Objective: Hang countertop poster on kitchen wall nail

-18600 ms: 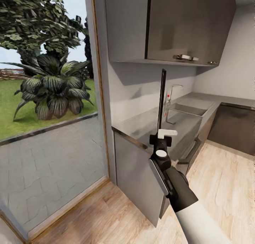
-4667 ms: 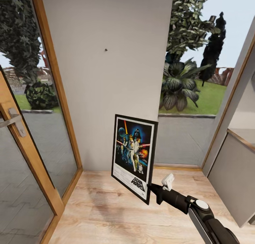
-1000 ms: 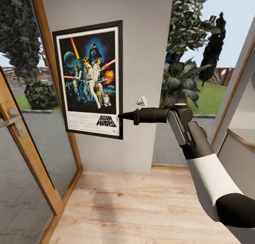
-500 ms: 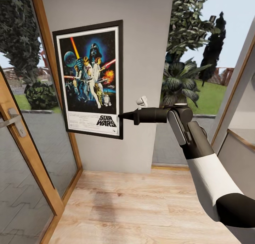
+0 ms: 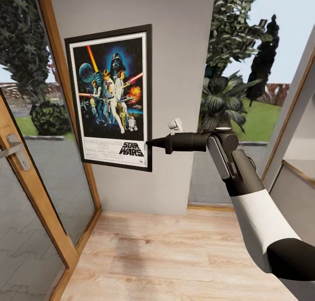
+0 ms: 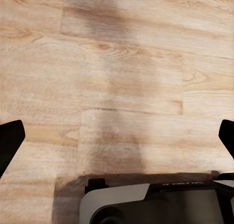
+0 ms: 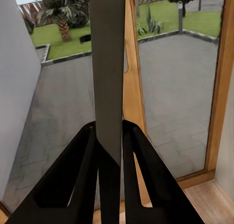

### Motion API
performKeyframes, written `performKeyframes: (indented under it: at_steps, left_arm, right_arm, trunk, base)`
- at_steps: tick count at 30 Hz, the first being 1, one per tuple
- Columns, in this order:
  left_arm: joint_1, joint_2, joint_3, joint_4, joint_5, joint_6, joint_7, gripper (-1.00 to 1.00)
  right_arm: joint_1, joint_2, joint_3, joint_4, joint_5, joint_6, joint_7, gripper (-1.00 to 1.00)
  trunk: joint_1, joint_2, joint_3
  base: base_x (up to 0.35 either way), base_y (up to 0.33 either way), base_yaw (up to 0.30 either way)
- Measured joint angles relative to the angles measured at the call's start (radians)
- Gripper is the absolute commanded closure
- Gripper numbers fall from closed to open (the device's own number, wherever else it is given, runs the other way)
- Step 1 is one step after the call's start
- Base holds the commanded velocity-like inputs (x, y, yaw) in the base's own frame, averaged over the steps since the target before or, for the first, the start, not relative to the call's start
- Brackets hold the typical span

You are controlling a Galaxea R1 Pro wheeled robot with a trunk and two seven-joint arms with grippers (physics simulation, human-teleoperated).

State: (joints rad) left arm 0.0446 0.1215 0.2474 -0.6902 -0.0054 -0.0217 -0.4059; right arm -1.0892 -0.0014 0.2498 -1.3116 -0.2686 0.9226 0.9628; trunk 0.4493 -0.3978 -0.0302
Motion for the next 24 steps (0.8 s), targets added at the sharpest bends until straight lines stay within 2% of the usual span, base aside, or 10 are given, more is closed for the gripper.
performKeyframes:
  at_steps: [7,24]
  left_arm:
    - [0.0,0.0,0.001,-0.001,0.0,0.0,-0.001,-1.0]
    - [0.001,0.0,0.002,-0.001,0.0,0.0,-0.001,-1.0]
  right_arm:
    - [0.0,-0.004,-0.001,-0.026,0.001,0.002,0.001,1.0]
    - [0.001,-0.007,-0.002,-0.032,0.0,0.002,0.001,1.0]
  trunk:
    - [0.0,0.0,0.0]
    - [0.0,0.0,0.0]
  base:
    - [0.09,0.0,0.0]
    - [0.005,0.0,0.0]
